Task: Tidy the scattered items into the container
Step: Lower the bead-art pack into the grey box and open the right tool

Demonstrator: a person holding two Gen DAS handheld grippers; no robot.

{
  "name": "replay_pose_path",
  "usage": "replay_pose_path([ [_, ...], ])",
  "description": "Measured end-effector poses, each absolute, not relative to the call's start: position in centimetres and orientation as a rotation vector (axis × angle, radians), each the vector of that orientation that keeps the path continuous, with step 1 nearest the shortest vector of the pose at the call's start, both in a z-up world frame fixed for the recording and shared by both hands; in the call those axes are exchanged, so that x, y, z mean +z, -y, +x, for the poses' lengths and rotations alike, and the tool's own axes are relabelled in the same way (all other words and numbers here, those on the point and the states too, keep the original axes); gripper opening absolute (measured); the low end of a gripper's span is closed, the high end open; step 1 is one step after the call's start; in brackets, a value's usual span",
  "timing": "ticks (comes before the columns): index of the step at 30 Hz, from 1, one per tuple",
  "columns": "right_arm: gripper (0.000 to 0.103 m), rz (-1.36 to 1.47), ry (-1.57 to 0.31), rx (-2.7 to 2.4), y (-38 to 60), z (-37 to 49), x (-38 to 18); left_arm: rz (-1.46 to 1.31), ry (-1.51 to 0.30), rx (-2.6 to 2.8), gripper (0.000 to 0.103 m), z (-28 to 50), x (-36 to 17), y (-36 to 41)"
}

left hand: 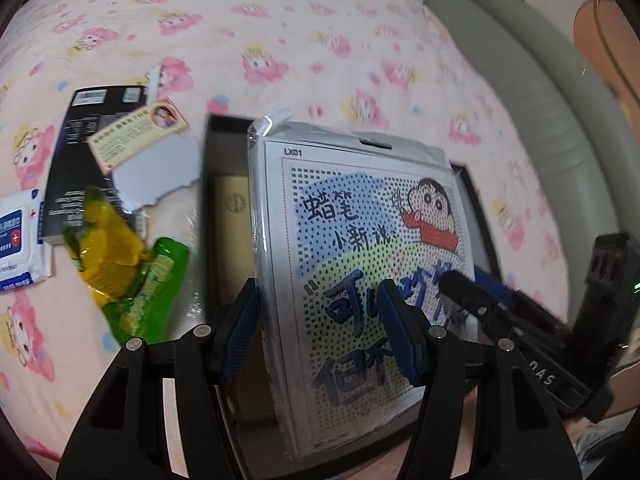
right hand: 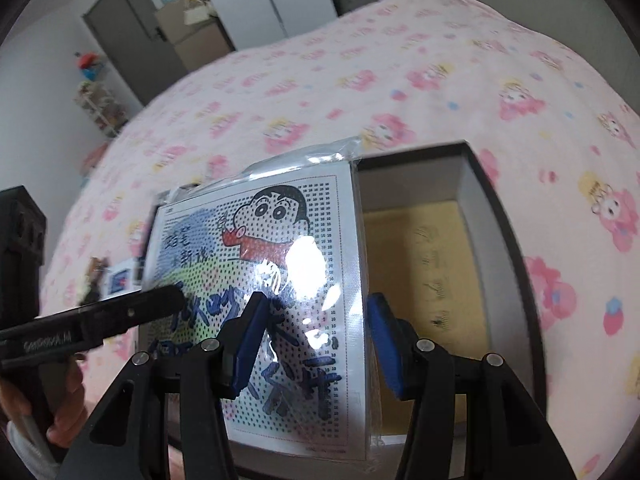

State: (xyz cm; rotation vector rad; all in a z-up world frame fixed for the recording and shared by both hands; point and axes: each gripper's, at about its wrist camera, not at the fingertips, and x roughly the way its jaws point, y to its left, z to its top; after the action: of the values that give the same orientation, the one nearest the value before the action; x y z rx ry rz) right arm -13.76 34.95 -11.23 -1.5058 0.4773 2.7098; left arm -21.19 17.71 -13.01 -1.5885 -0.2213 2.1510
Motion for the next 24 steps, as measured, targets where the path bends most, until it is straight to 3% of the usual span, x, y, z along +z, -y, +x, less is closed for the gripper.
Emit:
replay_pose_path([
  [9,0.048,-1.751,-0.636,2.53,-36.0,-15.3,-15.5,-1.67,-0.035,2.248,0.061,-20.5,-14.2,-20.1],
  [14,0.048,-1.809,-0.603,2.481,-35.5,-15.5,-16.2,-1.691,-0.199,2.292,0.061,-19.7,-14.9,-21.7],
  [24,0.049,-1.718,-0.522,2.417,-36.2,-15.3,-15.9,-1.677,-0.14,2.27,0.058,-19.2,-14.7,-22.3],
])
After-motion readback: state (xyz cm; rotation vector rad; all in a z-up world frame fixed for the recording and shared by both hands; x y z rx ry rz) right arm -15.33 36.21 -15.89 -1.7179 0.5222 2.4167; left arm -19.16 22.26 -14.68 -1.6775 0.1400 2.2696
